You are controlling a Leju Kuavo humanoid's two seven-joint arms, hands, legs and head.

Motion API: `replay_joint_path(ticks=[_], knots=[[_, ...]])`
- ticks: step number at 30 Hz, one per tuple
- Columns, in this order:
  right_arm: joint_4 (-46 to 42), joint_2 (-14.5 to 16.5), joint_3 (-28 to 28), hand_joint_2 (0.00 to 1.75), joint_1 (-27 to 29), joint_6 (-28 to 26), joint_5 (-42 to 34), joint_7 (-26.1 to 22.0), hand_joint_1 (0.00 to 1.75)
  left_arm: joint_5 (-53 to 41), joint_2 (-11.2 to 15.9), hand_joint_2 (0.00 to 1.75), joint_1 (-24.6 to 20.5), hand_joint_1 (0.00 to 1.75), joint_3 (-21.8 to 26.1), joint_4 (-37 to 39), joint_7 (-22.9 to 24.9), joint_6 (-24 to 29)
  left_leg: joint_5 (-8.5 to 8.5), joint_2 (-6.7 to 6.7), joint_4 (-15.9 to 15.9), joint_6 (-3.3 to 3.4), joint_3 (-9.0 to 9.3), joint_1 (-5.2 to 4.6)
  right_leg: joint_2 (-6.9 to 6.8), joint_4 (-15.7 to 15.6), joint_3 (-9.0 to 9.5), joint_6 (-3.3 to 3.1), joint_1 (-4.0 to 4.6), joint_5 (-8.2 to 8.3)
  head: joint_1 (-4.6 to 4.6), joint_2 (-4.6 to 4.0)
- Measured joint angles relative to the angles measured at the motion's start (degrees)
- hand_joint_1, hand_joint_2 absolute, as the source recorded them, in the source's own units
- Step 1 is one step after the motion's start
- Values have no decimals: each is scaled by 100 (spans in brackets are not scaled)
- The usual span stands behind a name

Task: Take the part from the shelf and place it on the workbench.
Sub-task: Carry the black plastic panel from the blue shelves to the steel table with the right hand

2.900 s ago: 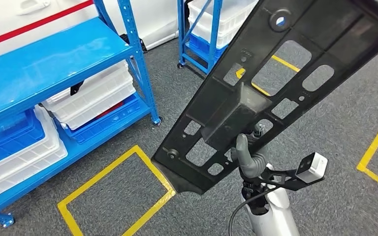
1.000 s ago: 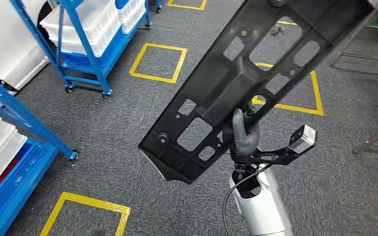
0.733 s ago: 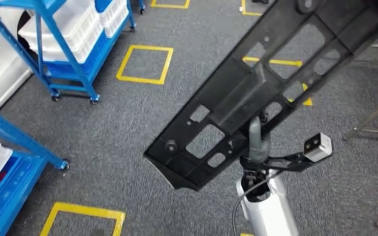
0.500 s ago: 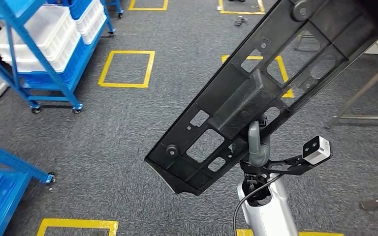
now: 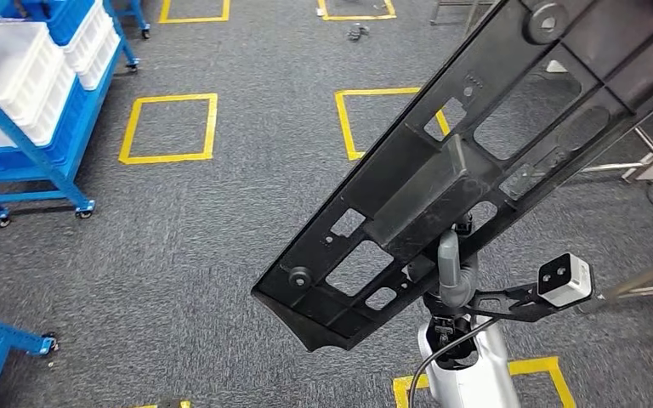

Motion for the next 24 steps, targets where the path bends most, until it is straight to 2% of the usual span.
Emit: replay_joint_path(ticks=[2,3,4,6,7,8,9,10,11,12,13,14,15,16,17,19,20,21,22,24], knots=[[-143,-7,69,175,6,56,48,-32,175,-19,0,175,-7,0,0,0,13,-38,-29,98,8,-35,23,-22,-233,-872,477,-42,39,312,0,0],[-216,-9,116,175,5,81,71,-43,175,-29,0,175,-9,0,0,0,21,-52,-44,144,12,-60,33,-36,-321,-1143,619,-68,67,372,-3,-1],[-284,-11,161,175,7,104,91,-52,175,-38,1,175,-9,0,0,0,30,-62,-57,191,15,-86,41,-48,-364,-1263,673,-88,94,373,-3,-1],[-433,-19,264,175,21,148,143,-65,175,-49,2,175,-14,0,0,0,41,-73,-85,298,9,-143,59,-60,-246,-1294,670,-132,93,379,-8,-1],[-507,-22,316,175,24,167,170,-72,175,-53,4,175,-17,0,0,0,42,-75,-126,267,39,-174,64,-51,-181,-1320,684,-158,75,392,-8,0],[-580,-23,377,175,15,184,202,-81,175,-55,5,175,-20,0,0,0,41,-79,-218,166,159,-201,29,-41,-121,-1347,702,-191,55,407,-19,0],[-636,-22,437,175,4,193,230,-89,175,-56,7,175,-16,0,0,0,40,-81,-370,19,406,-225,-71,-29,-63,-1371,724,-221,34,420,-29,1],[-678,-21,496,175,-8,199,258,-96,175,-56,9,175,-6,0,0,0,40,-87,-557,-142,776,-241,-231,-13,-5,-1376,731,-239,31,422,-40,1],[-710,-20,554,175,-19,202,291,-101,175,-57,9,175,9,0,0,0,40,-96,-740,-236,1199,-253,-433,-8,61,-1372,732,-254,30,422,-51,1],[-736,-20,607,175,-26,201,325,-103,175,-61,9,175,28,0,0,0,40,-104,-853,-273,1550,-264,-613,-3,137,-1364,732,-259,31,420,-54,1],[-759,-21,656,175,-39,195,357,-104,175,-70,9,175,42,0,0,0,42,-115,-849,-283,1717,-271,-713,2,219,-1352,732,-258,30,418,-55,1],[-783,-21,705,175,-59,182,387,-107,175,-82,12,175,50,0,0,0,44,-124,-724,-289,1643,-276,-704,12,302,-1334,733,-253,27,413,-55,1],[-809,-22,753,175,-88,160,413,-111,175,-96,16,175,53,0,0,0,48,-134,-514,-312,1362,-280,-596,27,381,-1310,733,-240,21,403,-55,1],[-836,-22,799,175,-125,134,442,-118,175,-107,20,175,51,0,0,0,51,-147,-292,-392,958,-286,-431,53,456,-1277,727,-220,12,387,-56,1],[-864,-23,848,175,-169,108,475,-126,175,-114,24,175,50,0,0,0,57,-160,-143,-518,584,-289,-274,76,523,-1228,707,-191,14,366,-56,1],[-915,-27,950,175,-253,58,552,-139,175,-125,27,175,47,0,-1,0,70,-175,-51,-709,217,-263,-117,98,639,-1170,650,-125,7,351,-54,1],[-941,-32,999,175,-283,36,584,-144,175,-133,28,175,45,0,-2,0,78,-180,-63,-721,199,-234,-109,86,692,-1163,624,-90,2,360,-53,1],[-968,-39,1040,175,-302,16,613,-150,175,-142,29,175,41,0,-2,0,84,-185,-49,-671,199,-194,-113,82,743,-1175,609,-57,-12,375,-53,1],[-994,-48,1070,175,-315,3,634,-155,175,-148,30,175,37,0,-1,0,87,-193,-31,-613,178,-154,-109,80,719,-1158,593,-30,-13,362,-53,1],[-1043,-63,1120,175,-360,-6,669,-166,175,-151,28,175,36,0,-1,0,90,-214,3,-487,134,-75,-103,86,463,-873,458,18,3,167,-32,1]])
